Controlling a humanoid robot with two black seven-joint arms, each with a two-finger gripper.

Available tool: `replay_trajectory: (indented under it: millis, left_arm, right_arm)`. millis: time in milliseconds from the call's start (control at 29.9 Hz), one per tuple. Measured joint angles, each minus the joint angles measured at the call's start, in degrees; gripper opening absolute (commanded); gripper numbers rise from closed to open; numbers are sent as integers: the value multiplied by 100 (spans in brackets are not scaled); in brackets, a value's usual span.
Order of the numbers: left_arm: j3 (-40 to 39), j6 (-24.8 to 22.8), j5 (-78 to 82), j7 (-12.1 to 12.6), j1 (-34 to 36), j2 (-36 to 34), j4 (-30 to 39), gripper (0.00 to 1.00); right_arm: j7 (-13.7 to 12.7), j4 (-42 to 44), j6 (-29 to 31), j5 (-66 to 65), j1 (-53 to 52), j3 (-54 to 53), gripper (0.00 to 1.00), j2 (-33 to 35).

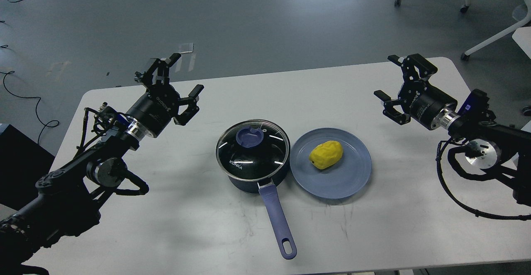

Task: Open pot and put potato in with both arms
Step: 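Raise the left gripper and move it toward the pot lid knob, then lower the left gripper onto the blue lid knob and grasp it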

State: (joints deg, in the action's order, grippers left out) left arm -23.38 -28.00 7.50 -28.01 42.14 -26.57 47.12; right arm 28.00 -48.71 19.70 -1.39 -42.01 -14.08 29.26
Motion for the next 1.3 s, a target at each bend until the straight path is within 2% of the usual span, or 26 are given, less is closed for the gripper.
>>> replay_trajectory:
  millis: [368,569,669,803,970,1070,1204,1304]
  left_arm:
    - [-102,-1,16,0,-19,-48,-104,98]
    - [-142,-1,56,0,202,-484,-583,98]
    - [-122,-1,211,0,399,-612,-585,98]
    - [-146,-2,1036,0,698,-1040,193,98]
    - [-173,-4,3101,0,1132,-1578,1892,98]
    - [-175,-2,4289,0,1286,-1685,2600,98]
    - [-177,-2,6460,0,1345,-1625,3181,98]
    - [-158,88,7804,0,1363,-1396,3288,98]
  right_arm:
    - [0,2,-1,-18,-3,87,100,20]
    - [0,0,8,-41,-83,108,100,60]
    - [0,0,14,-55,-95,121,100,65]
    - [0,1,16,-77,-94,125,100,71]
    - [0,24,17,-87,-82,125,100,71]
    - [0,71,17,-89,-79,125,100,71]
    - [0,89,17,-92,-71,125,100,71]
    - [0,119,17,-98,-47,127,100,71]
